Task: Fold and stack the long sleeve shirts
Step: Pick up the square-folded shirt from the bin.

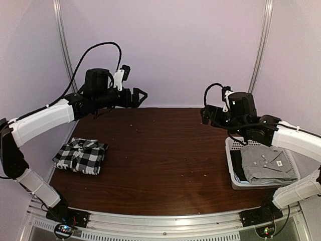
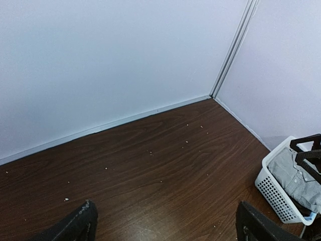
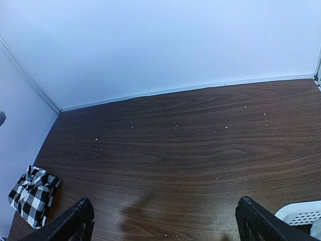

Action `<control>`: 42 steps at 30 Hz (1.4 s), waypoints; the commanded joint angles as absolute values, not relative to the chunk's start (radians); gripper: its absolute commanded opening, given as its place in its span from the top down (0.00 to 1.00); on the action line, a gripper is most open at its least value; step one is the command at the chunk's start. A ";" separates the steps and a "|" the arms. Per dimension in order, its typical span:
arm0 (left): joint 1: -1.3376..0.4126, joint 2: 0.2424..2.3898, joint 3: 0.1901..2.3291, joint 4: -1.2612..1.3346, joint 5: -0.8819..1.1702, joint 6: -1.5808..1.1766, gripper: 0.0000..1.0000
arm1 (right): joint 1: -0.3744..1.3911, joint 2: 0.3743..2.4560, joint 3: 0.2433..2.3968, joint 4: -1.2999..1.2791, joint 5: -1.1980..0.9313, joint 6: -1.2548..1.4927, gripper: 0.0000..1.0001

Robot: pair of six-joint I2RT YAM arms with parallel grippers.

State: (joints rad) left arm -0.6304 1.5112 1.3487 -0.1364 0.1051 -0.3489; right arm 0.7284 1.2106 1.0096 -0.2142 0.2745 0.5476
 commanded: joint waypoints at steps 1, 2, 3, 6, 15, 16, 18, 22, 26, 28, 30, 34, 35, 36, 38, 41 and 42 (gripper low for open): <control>-0.634 1.516 1.379 -0.123 0.101 -0.333 0.02 | 0.725 1.230 1.029 -0.231 0.302 0.539 0.00; -0.633 1.517 1.380 -0.131 0.099 -0.333 0.02 | 0.724 1.236 1.029 -0.243 0.312 0.548 0.00; -0.633 1.518 1.380 -0.136 0.100 -0.332 0.02 | 0.723 1.240 1.028 -0.252 0.325 0.561 0.00; -0.634 1.523 1.381 -0.164 0.096 -0.330 0.02 | 0.717 1.245 1.022 -0.293 0.359 0.601 0.00; -0.634 1.511 1.351 -0.194 0.083 -0.325 0.02 | 0.644 1.160 0.946 -0.528 0.461 0.759 0.00; -0.634 1.510 1.349 -0.196 0.080 -0.323 0.02 | 0.631 1.140 0.928 -0.556 0.471 0.781 0.00; -0.634 1.510 1.346 -0.200 0.076 -0.320 0.03 | 0.606 1.093 0.889 -0.620 0.503 0.831 0.00; -0.634 1.510 1.339 -0.204 0.078 -0.314 0.02 | 0.549 0.982 0.809 -0.699 0.530 0.896 0.00; -0.632 1.509 1.332 -0.205 0.084 -0.309 0.02 | 0.473 0.901 0.760 -0.771 0.513 0.936 0.00; -0.632 1.511 1.330 -0.205 0.093 -0.309 0.02 | 0.419 0.887 0.729 -0.775 0.486 0.923 0.00; -0.632 1.511 1.329 -0.205 0.099 -0.310 0.02 | 0.356 0.889 0.699 -0.755 0.448 0.896 0.00; -0.632 1.511 1.326 -0.205 0.108 -0.310 0.02 | 0.232 0.931 0.650 -0.660 0.348 0.829 0.00; -0.632 1.511 1.325 -0.205 0.107 -0.311 0.02 | 0.204 0.947 0.635 -0.636 0.331 0.819 0.00; -0.632 1.510 1.325 -0.206 0.105 -0.309 0.02 | 0.180 0.966 0.621 -0.613 0.309 0.809 0.00; -0.632 1.507 1.325 -0.209 0.100 -0.307 0.02 | 0.131 1.002 0.586 -0.558 0.262 0.798 0.00; -0.631 1.503 1.325 -0.210 0.092 -0.304 0.02 | 0.084 1.050 0.526 -0.465 0.180 0.798 0.01; -0.629 1.502 1.325 -0.212 0.090 -0.303 0.02 | 0.075 1.067 0.519 -0.439 0.157 0.802 0.03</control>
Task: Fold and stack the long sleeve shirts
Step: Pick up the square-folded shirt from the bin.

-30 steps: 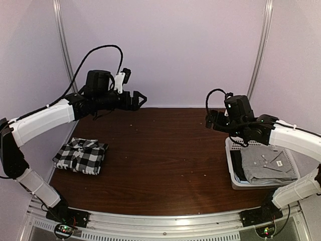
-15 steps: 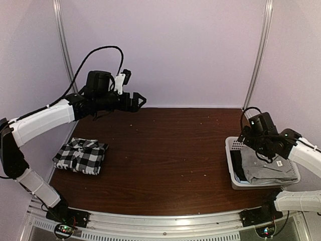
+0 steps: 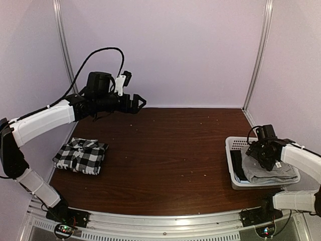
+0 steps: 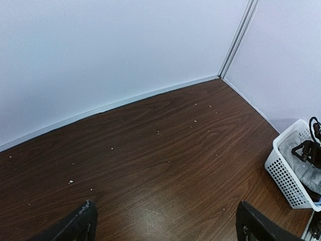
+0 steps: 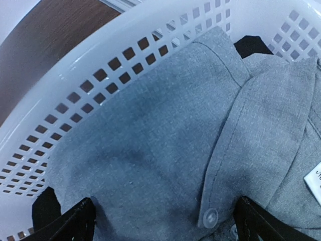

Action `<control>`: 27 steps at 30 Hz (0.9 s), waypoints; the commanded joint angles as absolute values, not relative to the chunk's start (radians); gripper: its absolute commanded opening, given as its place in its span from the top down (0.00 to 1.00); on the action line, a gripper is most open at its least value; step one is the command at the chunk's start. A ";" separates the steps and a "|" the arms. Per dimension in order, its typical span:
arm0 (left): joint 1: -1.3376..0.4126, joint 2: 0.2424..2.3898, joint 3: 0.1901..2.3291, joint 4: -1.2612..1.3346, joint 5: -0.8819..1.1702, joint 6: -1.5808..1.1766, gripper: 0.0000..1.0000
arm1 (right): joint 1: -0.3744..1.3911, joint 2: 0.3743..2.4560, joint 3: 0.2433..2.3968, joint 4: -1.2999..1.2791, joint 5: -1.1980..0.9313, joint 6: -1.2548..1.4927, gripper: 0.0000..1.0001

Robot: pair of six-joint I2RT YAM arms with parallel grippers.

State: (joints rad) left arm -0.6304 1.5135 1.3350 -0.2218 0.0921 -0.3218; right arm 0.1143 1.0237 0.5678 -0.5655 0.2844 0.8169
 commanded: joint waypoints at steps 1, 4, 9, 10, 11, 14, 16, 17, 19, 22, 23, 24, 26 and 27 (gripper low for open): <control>-0.629 1.500 1.327 -0.215 0.088 -0.302 0.02 | 0.072 1.076 0.515 -0.428 0.148 0.806 0.05; -0.629 1.500 1.325 -0.218 0.084 -0.300 0.02 | 0.069 1.072 0.523 -0.424 0.155 0.806 0.19; -0.627 1.503 1.326 -0.221 0.078 -0.299 0.02 | 0.070 1.005 0.547 -0.446 0.192 0.785 0.81; -0.626 1.505 1.328 -0.220 0.081 -0.299 0.02 | 0.070 0.990 0.551 -0.452 0.202 0.782 0.90; -0.626 1.507 1.328 -0.222 0.082 -0.298 0.02 | 0.070 0.976 0.556 -0.458 0.211 0.781 0.98; -0.626 1.508 1.328 -0.223 0.080 -0.297 0.02 | 0.070 0.926 0.580 -0.477 0.236 0.770 1.00; -0.626 1.509 1.328 -0.225 0.077 -0.297 0.02 | 0.071 0.897 0.606 -0.487 0.241 0.756 1.00; -0.626 1.508 1.328 -0.224 0.077 -0.296 0.02 | 0.070 0.884 0.623 -0.492 0.241 0.745 1.00; -0.626 1.510 1.328 -0.225 0.078 -0.296 0.02 | 0.071 0.867 0.661 -0.497 0.228 0.717 1.00; -0.624 1.510 1.329 -0.225 0.078 -0.296 0.02 | 0.073 0.848 0.729 -0.503 0.198 0.682 1.00; -0.624 1.510 1.330 -0.225 0.077 -0.296 0.02 | 0.074 0.839 0.747 -0.496 0.184 0.670 1.00; -0.624 1.510 1.330 -0.225 0.078 -0.297 0.03 | 0.075 0.823 0.767 -0.479 0.160 0.655 1.00; -0.624 1.510 1.330 -0.225 0.078 -0.296 0.02 | 0.077 0.807 0.804 -0.445 0.122 0.635 1.00; -0.624 1.510 1.330 -0.224 0.079 -0.297 0.02 | 0.079 0.804 0.826 -0.426 0.100 0.627 1.00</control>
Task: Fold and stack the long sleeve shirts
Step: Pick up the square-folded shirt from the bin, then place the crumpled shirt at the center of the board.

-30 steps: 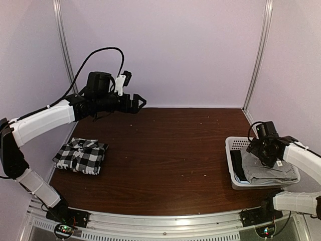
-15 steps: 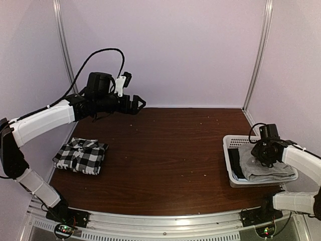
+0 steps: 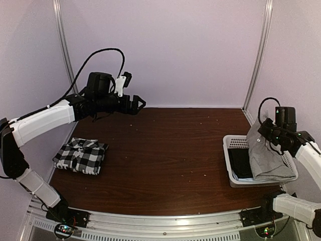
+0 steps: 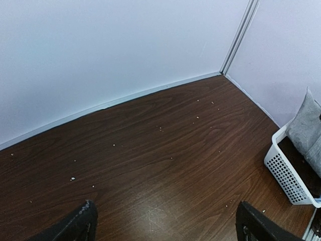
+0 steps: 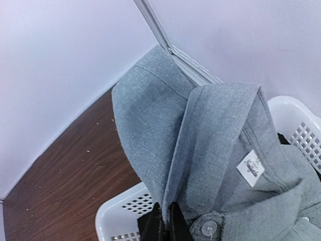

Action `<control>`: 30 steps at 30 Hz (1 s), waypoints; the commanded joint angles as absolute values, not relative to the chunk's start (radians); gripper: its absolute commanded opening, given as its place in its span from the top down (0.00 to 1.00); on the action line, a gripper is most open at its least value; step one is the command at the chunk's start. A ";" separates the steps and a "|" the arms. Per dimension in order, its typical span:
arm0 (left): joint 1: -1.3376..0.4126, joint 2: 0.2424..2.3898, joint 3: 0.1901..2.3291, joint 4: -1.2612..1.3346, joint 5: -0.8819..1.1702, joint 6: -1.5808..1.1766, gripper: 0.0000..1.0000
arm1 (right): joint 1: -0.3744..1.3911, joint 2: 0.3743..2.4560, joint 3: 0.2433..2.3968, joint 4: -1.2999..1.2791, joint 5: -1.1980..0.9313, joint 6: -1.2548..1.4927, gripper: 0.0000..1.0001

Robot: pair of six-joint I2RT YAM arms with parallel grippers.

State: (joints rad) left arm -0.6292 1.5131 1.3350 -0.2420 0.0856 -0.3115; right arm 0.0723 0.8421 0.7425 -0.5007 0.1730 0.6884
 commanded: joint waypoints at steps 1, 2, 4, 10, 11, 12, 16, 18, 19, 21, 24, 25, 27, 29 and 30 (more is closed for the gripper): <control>-0.624 1.511 1.330 -0.224 0.079 -0.299 0.02 | 0.081 0.805 0.848 -0.411 0.084 0.621 1.00; -0.624 1.511 1.331 -0.224 0.079 -0.298 0.02 | 0.086 0.809 0.875 -0.393 0.063 0.613 1.00; -0.624 1.511 1.334 -0.225 0.083 -0.299 0.02 | 0.096 0.829 0.930 -0.353 0.012 0.598 1.00; -0.623 1.510 1.350 -0.224 0.092 -0.306 0.02 | 0.175 0.952 1.152 -0.241 -0.158 0.568 1.00; -0.622 1.508 1.353 -0.224 0.097 -0.306 0.02 | 0.200 0.984 1.196 -0.232 -0.179 0.558 1.00; -0.623 1.503 1.356 -0.222 0.099 -0.307 0.02 | 0.235 1.014 1.241 -0.229 -0.184 0.549 1.00; -0.620 1.478 1.352 -0.222 0.091 -0.307 0.02 | 0.394 1.151 1.425 -0.229 -0.146 0.487 1.00; -0.620 1.455 1.349 -0.224 0.083 -0.308 0.02 | 0.455 1.224 1.507 -0.236 -0.157 0.471 1.00; -0.620 1.444 1.344 -0.224 0.075 -0.309 0.02 | 0.479 1.263 1.542 -0.240 -0.169 0.466 1.00; -0.619 1.416 1.333 -0.227 0.047 -0.310 0.03 | 0.530 1.333 1.591 -0.245 -0.169 0.448 1.00; -0.618 1.376 1.315 -0.234 -0.010 -0.306 0.02 | 0.594 1.419 1.641 -0.249 -0.184 0.427 1.00; -0.618 1.362 1.307 -0.235 -0.021 -0.305 0.02 | 0.613 1.442 1.658 -0.253 -0.183 0.420 1.00; -0.618 1.339 1.292 -0.237 -0.042 -0.302 0.02 | 0.643 1.486 1.711 -0.277 -0.178 0.398 1.00; -0.618 1.322 1.290 -0.252 -0.055 -0.298 0.02 | 0.657 1.527 1.781 -0.312 -0.169 0.381 1.00; -0.618 1.315 1.290 -0.258 -0.063 -0.296 0.02 | 0.657 1.543 1.809 -0.321 -0.169 0.376 1.00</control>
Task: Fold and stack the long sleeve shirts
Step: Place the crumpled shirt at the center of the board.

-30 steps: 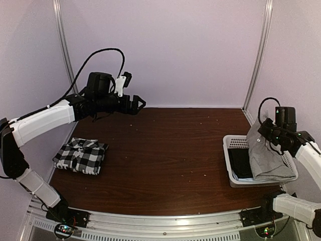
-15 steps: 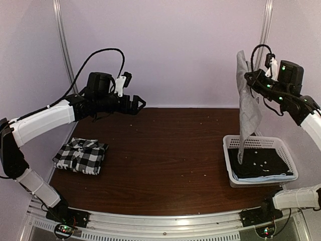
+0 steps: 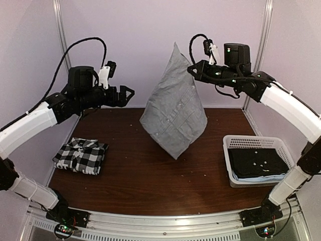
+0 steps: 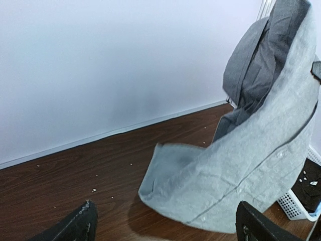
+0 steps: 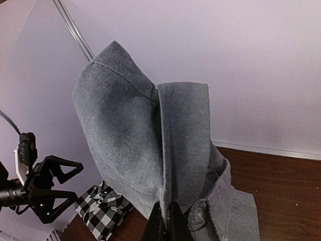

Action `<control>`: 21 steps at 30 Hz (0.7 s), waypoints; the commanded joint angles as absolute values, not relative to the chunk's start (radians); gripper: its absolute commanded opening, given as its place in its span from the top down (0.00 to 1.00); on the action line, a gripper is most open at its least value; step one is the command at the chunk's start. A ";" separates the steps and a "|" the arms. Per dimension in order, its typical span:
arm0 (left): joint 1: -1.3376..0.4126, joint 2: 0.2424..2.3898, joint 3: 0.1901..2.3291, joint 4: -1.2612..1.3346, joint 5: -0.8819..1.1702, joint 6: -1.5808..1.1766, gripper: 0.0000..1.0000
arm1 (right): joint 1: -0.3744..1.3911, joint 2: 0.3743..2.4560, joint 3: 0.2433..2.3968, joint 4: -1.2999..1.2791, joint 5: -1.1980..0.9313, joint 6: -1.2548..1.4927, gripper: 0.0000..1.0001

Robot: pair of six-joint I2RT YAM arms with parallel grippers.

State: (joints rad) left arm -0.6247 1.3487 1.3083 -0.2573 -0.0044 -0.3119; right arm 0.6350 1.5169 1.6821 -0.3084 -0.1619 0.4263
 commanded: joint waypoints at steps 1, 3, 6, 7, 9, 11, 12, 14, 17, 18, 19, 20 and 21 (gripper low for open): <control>-0.617 1.308 1.289 -0.264 -0.071 -0.295 0.02 | 0.659 1.554 1.830 -0.326 -0.173 0.370 1.00; -0.617 1.291 1.283 -0.270 -0.085 -0.294 0.02 | 0.661 1.569 1.851 -0.322 -0.178 0.365 1.00; -0.617 1.269 1.265 -0.265 -0.105 -0.296 0.02 | 0.663 1.585 1.863 -0.309 -0.179 0.356 1.00; -0.617 1.267 1.260 -0.263 -0.108 -0.298 0.02 | 0.664 1.596 1.881 -0.317 -0.168 0.347 1.00; -0.617 1.270 1.256 -0.260 -0.109 -0.303 0.02 | 0.668 1.627 1.954 -0.365 -0.128 0.320 1.00; -0.617 1.282 1.257 -0.261 -0.105 -0.314 0.02 | 0.674 1.667 2.061 -0.443 -0.021 0.292 1.00; -0.617 1.286 1.259 -0.260 -0.104 -0.320 0.02 | 0.674 1.675 2.095 -0.483 0.060 0.277 1.00; -0.616 1.300 1.264 -0.257 -0.087 -0.332 0.02 | 0.675 1.675 2.129 -0.504 0.137 0.236 1.00; -0.617 1.315 1.273 -0.251 -0.067 -0.344 0.02 | 0.675 1.668 2.173 -0.532 0.305 0.186 1.00; -0.617 1.322 1.277 -0.252 -0.061 -0.347 0.02 | 0.675 1.670 2.191 -0.549 0.371 0.178 1.00; -0.617 1.329 1.282 -0.255 -0.056 -0.347 0.02 | 0.675 1.671 2.206 -0.565 0.423 0.166 1.00; -0.615 1.336 1.288 -0.259 -0.053 -0.347 0.02 | 0.675 1.670 2.211 -0.575 0.447 0.161 1.00; -0.615 1.344 1.296 -0.265 -0.053 -0.348 0.02 | 0.676 1.663 2.200 -0.579 0.443 0.161 1.00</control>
